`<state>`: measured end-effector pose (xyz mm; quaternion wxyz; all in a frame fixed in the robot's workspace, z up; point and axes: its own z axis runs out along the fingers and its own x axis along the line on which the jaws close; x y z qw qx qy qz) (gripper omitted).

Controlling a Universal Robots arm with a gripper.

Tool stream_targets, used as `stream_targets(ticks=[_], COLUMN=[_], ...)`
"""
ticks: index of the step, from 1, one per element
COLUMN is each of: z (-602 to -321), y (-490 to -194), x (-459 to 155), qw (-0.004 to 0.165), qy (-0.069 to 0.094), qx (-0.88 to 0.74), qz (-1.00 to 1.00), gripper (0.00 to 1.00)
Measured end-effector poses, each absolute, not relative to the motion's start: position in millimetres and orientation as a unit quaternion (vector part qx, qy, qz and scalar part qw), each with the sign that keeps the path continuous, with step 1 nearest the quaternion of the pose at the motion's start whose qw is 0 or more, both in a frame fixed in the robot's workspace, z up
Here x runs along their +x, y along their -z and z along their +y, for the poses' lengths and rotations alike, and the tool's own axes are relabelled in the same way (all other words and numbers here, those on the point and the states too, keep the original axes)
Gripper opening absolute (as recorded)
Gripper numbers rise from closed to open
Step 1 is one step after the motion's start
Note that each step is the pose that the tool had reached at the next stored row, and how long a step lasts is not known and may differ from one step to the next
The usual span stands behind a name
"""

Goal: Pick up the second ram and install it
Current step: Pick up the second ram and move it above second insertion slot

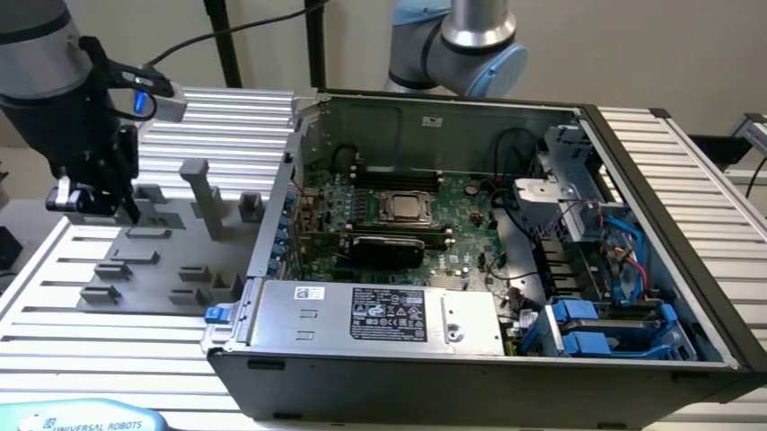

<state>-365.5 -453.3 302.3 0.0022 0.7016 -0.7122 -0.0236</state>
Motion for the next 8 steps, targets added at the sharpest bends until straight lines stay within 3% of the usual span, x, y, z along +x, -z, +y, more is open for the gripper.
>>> stream_targets(ticks=[8], z=[-453.2], y=[-338.2], x=[-338.0], qw=[0.002], qy=[0.024], qx=[0.702], qz=[-0.712], gripper=[0.14])
